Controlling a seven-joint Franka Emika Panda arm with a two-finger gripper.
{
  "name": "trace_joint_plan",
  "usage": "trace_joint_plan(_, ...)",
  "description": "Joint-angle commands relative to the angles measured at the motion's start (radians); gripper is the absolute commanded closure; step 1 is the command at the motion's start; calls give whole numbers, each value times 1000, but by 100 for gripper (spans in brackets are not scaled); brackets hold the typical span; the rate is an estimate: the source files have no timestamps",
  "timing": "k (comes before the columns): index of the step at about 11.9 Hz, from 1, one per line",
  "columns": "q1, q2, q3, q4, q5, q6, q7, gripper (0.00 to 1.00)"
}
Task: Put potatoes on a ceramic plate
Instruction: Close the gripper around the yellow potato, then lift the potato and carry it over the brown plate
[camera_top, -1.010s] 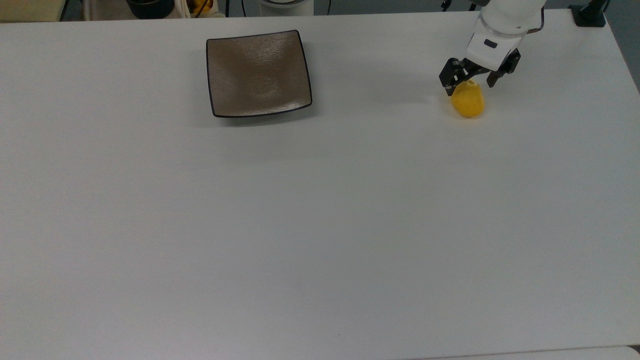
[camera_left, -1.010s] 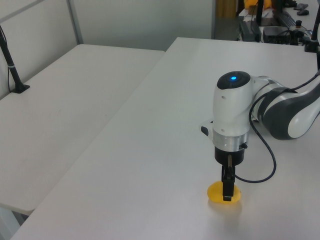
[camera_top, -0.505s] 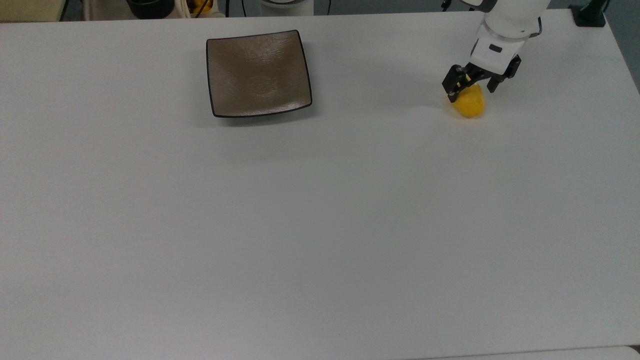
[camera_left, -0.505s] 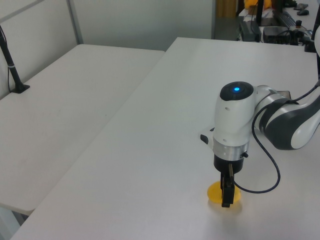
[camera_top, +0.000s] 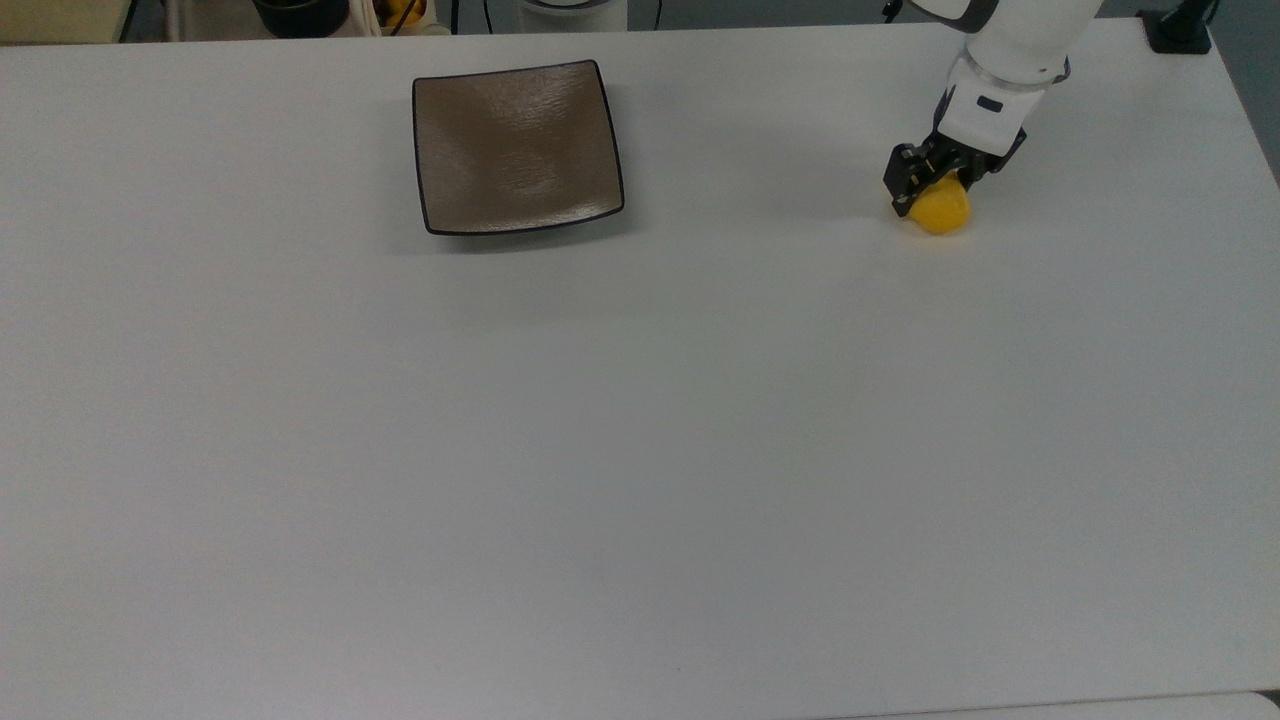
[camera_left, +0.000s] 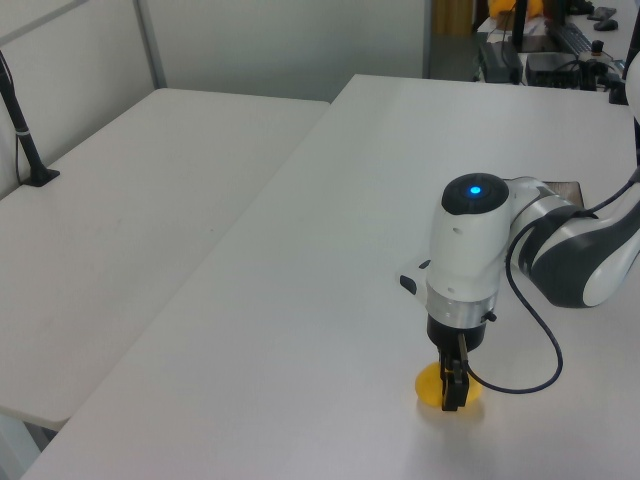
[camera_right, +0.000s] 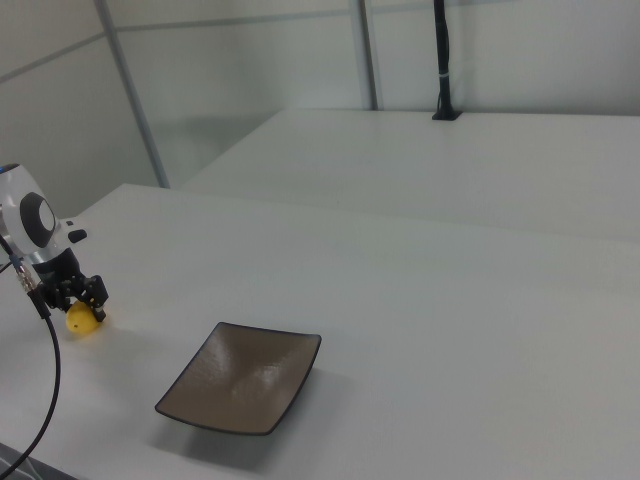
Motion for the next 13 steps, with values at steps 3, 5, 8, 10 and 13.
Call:
trace_joint_plan(3,-5,-6,5,-13,-19,15,-34,100)
trace_joint_plan(5,-11,-15,5,-11,-4,15,-22,100)
trace_joint_plan(8,-15,-95,4,-1,26,-72,-14,100)
trace_joint_plan(10,-26,-168,-3,-1,53,-124,-14,100)
trace_joint_plan(13,-54,-320,-35,9,73,-256,-19,100)
